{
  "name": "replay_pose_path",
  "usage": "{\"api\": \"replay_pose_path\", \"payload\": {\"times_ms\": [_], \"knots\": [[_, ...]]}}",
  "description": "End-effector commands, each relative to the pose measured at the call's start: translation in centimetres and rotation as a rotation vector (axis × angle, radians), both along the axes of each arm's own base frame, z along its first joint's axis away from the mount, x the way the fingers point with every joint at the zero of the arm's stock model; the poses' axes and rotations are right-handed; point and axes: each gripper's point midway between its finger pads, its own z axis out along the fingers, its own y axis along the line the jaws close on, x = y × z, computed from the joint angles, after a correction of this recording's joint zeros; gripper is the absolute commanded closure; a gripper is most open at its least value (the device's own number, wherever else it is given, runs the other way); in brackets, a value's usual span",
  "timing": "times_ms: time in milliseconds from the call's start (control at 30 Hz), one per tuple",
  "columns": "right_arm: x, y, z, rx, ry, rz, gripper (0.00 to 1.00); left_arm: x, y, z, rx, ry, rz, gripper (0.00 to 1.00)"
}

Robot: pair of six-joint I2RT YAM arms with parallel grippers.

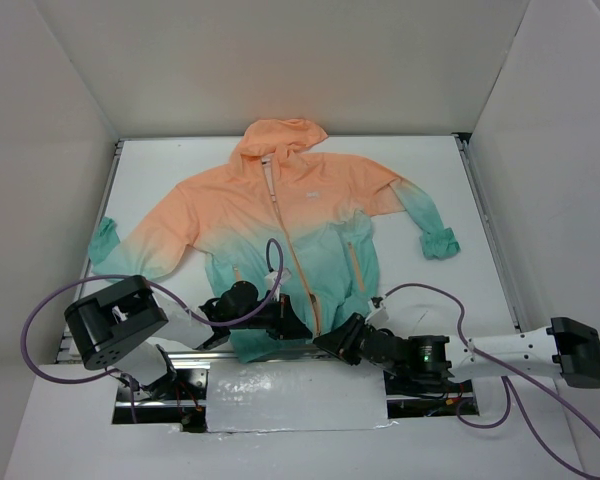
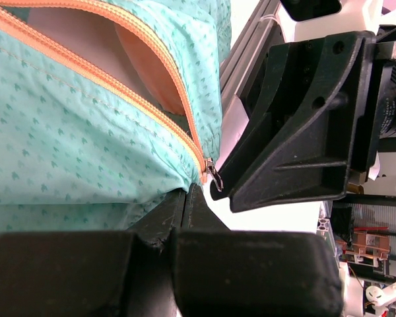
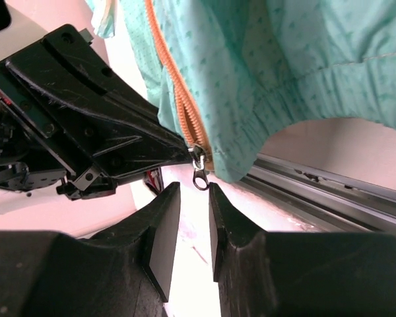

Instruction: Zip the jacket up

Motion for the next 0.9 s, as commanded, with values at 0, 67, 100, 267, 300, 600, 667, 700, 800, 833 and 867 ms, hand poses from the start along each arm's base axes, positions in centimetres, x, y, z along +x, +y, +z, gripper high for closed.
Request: {"api": "replay_pose_path", "payload": {"times_ms": [0, 67, 100, 267, 300, 600, 667, 700, 800, 833, 867], "knots": [[0.69, -0.68, -0.51, -0.020, -0.013, -0.049, 0.69, 0.28, -1.03, 1.84, -0.068, -0.041, -0.021, 1.00], [0.84, -0.81, -0.60, -0.024, -0.018, -0.058, 0.71, 0.25, -1.07, 1.88, -0.070, -0.040, -0.024, 1.00], [0.98, -0.98, -0.79, -0.028, -0.015, -0.069, 0.71, 0.26, -1.08, 1.86, -0.070, -0.040, -0.024, 1.00], [1.21, -1.12, -0.52, -0.022, -0.027, -0.080, 0.74, 0.25, -1.09, 1.80, -0.071, -0.038, -0.026, 1.00], [1.28, -1.11, -0.35, -0.019, -0.030, -0.082, 0.76, 0.21, -1.12, 1.85, -0.074, -0.039, -0.029, 1.00], [1.39, -1.13, -0.43, -0.035, -0.035, -0.087, 0.87, 0.16, -1.18, 1.98, -0.079, -0.042, -0.032, 1.00], [1.37, -1.11, -0.47, -0.034, -0.033, -0.086, 0.91, 0.15, -1.13, 2.02, -0.079, -0.042, -0.031, 1.00], [1.34, -1.12, -0.55, -0.035, -0.032, -0.085, 0.97, 0.13, -1.10, 1.96, -0.077, -0.043, -0.031, 1.00], [1.34, -1.14, -0.62, -0.036, -0.031, -0.086, 1.00, 0.13, -1.09, 1.91, -0.076, -0.041, -0.031, 1.00], [1.34, -1.15, -0.65, -0.037, -0.031, -0.086, 1.00, 0.11, -1.08, 1.92, -0.077, -0.041, -0.031, 1.00], [1.33, -1.19, -0.72, -0.040, -0.031, -0.086, 1.00, 0.19, -1.09, 1.98, -0.079, -0.042, -0.029, 1.00]]}}
